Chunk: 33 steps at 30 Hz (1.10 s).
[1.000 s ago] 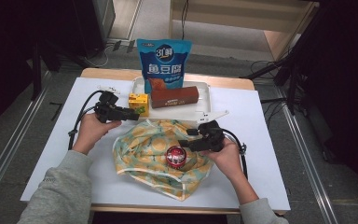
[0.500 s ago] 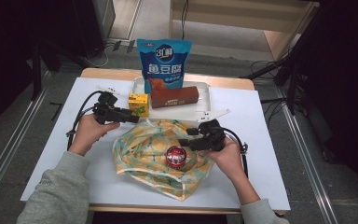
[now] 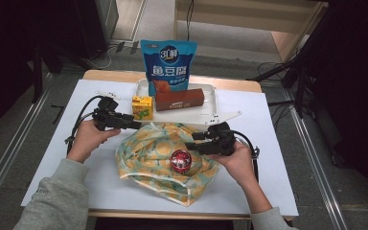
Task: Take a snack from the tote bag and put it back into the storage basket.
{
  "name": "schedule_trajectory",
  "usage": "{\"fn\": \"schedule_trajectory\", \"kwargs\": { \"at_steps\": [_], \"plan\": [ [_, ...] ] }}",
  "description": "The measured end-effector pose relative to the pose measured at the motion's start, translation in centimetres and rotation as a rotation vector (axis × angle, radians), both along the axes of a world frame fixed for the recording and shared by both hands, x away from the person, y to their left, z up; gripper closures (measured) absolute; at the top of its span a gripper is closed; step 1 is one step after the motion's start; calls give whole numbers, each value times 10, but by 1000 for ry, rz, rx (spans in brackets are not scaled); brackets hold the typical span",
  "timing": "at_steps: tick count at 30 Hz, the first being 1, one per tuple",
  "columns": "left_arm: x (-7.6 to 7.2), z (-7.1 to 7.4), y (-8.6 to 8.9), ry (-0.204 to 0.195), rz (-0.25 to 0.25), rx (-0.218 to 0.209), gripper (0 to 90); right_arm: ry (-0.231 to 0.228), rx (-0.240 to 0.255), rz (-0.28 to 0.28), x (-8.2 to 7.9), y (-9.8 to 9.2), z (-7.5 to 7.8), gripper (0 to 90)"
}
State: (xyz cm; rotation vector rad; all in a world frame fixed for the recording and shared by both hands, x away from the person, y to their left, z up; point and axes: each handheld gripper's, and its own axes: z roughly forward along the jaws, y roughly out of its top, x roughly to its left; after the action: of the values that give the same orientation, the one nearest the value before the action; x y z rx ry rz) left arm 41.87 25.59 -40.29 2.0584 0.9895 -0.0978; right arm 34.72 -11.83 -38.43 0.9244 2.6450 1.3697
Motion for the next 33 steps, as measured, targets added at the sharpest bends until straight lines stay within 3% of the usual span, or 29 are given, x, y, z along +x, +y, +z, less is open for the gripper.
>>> {"fn": "schedule_trajectory", "kwargs": {
  "at_steps": [24,33],
  "plan": [
    [-8,-3,7,-1,-1,1,363,5,-41,62,-18,16,-14,498],
    [-7,-3,8,-4,1,0,362,15,-53,59,-18,19,-20,392]
  ]
}}
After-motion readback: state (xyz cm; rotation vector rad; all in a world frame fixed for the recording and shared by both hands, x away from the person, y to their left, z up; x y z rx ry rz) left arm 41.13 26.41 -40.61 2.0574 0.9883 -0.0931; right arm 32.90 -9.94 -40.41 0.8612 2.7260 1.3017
